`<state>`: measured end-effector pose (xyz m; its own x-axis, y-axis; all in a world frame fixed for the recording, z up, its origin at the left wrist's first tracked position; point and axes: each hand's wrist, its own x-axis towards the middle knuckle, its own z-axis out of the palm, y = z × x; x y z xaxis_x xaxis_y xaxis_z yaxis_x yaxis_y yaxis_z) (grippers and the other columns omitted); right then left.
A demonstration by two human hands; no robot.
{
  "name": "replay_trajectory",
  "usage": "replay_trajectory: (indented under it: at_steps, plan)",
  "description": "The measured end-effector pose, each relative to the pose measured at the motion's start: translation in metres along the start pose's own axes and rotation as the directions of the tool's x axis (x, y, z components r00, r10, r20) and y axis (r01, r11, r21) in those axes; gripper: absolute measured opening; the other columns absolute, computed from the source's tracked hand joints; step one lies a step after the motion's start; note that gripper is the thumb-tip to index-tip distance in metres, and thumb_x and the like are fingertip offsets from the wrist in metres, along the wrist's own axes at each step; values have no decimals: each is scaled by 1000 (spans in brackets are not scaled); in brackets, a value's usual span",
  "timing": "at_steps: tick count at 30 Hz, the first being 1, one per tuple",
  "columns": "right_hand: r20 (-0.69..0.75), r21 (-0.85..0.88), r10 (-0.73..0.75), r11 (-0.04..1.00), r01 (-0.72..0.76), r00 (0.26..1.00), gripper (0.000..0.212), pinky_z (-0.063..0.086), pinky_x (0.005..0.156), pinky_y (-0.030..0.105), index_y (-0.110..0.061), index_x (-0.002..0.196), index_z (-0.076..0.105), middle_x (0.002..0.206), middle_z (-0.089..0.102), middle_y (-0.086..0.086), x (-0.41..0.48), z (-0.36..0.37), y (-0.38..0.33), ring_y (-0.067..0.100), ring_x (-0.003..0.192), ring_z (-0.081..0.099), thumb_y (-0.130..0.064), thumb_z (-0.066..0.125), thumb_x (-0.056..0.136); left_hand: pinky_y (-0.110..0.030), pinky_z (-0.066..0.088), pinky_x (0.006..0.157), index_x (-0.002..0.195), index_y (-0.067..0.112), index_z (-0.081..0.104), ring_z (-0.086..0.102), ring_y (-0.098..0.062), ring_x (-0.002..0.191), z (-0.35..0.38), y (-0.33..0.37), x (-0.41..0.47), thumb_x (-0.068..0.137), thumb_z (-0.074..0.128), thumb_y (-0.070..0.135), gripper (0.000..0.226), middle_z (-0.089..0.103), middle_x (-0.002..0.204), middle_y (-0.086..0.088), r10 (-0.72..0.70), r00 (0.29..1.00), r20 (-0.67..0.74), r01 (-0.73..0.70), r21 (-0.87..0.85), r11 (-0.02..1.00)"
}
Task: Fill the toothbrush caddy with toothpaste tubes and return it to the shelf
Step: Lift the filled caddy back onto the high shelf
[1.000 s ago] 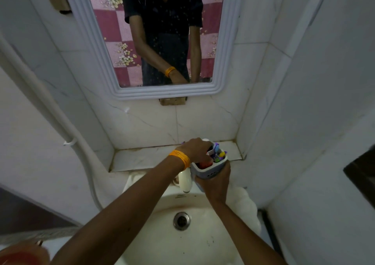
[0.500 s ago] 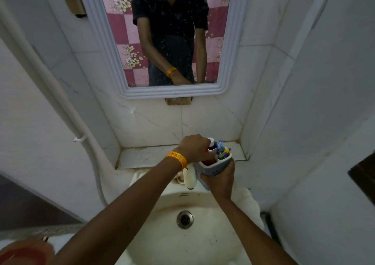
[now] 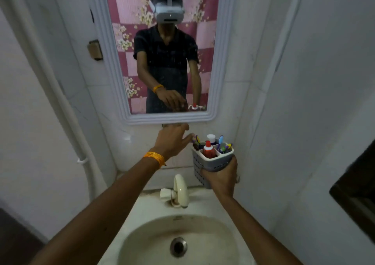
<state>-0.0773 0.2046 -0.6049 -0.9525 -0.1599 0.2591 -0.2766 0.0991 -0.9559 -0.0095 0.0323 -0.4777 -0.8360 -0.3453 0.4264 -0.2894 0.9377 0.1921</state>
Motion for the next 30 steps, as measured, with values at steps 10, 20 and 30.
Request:
replay_trajectory:
  at_steps: [10,20,30]
  plan:
    - [-124,28,-217,975,221,968,107,58,94,42,-20,131,52,124,65,0,64,-41,-152,21,112,65,-51,91,37,-39,45,60,87,18,56,54,-25,71,-133,34,56,94,48,43,27,58,77,-4,116,937,-328,-83,114,990]
    - [-258,53,-390,908,416,884,120,60,90,51,-16,135,50,127,60,6,106,-85,-294,29,117,63,-65,88,33,-43,48,82,103,15,63,57,-26,99,-242,52,91,90,38,42,39,65,108,-6,235,813,-533,-116,248,962]
    - [-357,-7,-527,827,562,771,111,51,99,48,-8,143,42,136,51,12,137,-125,-459,34,126,51,-53,92,55,-40,41,87,107,10,65,58,-29,104,-353,77,137,93,54,32,29,66,109,-10,277,718,-638,-109,291,951]
